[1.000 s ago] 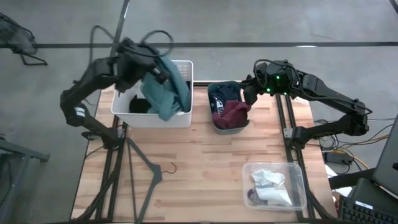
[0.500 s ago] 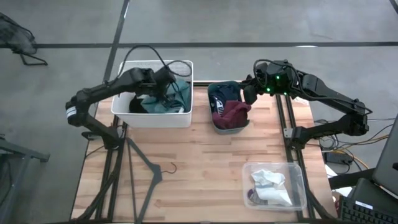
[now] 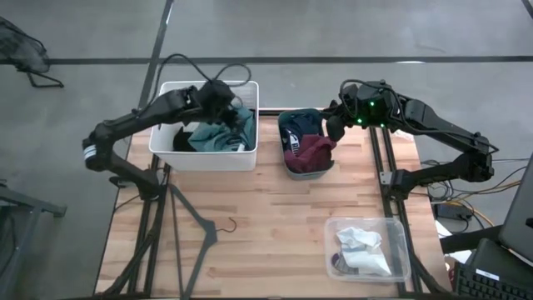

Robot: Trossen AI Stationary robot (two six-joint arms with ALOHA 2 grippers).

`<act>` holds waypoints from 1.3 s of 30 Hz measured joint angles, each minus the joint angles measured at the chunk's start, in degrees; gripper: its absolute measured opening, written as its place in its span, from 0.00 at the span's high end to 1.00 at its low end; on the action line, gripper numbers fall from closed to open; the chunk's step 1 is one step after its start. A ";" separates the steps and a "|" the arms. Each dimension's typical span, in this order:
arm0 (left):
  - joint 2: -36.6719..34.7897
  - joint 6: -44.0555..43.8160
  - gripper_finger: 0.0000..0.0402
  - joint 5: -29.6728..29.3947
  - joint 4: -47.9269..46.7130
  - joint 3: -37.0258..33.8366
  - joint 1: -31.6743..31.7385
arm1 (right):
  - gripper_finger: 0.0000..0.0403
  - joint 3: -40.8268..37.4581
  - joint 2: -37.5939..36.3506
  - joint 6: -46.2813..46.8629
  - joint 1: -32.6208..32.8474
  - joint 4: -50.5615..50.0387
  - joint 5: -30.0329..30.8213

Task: Pick & Place Cloths
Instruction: Put the blue polo into the white basket, then return to Home Position

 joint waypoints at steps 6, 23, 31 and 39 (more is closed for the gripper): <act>-0.68 1.52 0.61 9.28 14.61 -0.19 -2.02 | 0.96 -1.21 -0.06 -4.69 -0.20 5.27 -12.70; -8.06 2.59 0.99 15.55 35.75 -6.91 -16.81 | 0.98 -11.45 -14.40 -8.13 0.10 14.49 -19.84; -19.36 6.86 0.95 12.71 30.22 -10.82 -16.88 | 0.98 -16.55 -23.55 -7.89 0.11 14.32 -6.16; -27.12 13.07 0.94 12.76 34.50 -21.76 -18.75 | 0.98 -22.01 -29.64 -10.04 0.11 12.87 -3.59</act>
